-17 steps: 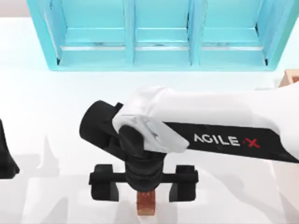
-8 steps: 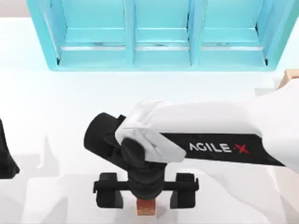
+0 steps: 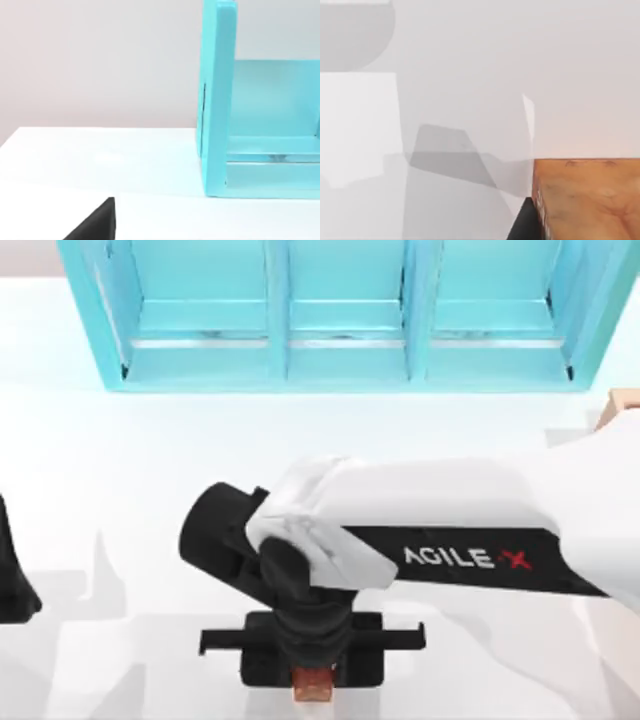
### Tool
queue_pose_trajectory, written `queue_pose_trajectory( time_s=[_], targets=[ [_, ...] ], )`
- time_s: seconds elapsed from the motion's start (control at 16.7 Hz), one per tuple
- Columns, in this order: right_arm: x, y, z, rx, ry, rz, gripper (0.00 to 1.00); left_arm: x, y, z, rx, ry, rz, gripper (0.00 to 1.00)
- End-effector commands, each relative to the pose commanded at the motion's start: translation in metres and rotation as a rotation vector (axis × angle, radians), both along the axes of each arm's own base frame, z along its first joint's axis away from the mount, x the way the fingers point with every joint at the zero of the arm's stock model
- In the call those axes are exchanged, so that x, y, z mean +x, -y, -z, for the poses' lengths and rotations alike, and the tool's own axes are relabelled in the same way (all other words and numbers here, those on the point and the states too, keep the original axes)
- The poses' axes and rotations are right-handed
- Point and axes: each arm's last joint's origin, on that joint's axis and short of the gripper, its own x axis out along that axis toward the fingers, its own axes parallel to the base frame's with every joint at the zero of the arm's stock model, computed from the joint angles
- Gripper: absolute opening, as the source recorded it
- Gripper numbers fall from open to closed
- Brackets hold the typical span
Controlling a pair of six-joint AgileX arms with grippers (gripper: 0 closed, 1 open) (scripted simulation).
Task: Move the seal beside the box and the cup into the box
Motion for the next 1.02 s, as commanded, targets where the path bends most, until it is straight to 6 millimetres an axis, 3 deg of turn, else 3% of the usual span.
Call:
queue_pose_trajectory(
  time_s=[0.18, 0.24, 0.78, 1.02],
  targets=[
    [0.0, 0.0, 0.0, 0.0, 0.0, 0.0, 0.02, 0.0, 0.0, 0.0, 0.0, 0.0, 0.0, 1.0],
    [0.0, 0.0, 0.0, 0.0, 0.0, 0.0, 0.0, 0.0, 0.0, 0.0, 0.0, 0.0, 0.0, 1.0],
    [0.001, 0.001, -0.001, 0.001, 0.001, 0.003, 0.0, 0.0, 0.0, 0.0, 0.0, 0.0, 0.0, 1.0],
    [0.006, 0.026, -0.031, 0.002, 0.002, 0.004, 0.0, 0.0, 0.0, 0.0, 0.0, 0.0, 0.0, 1.0]
  ],
)
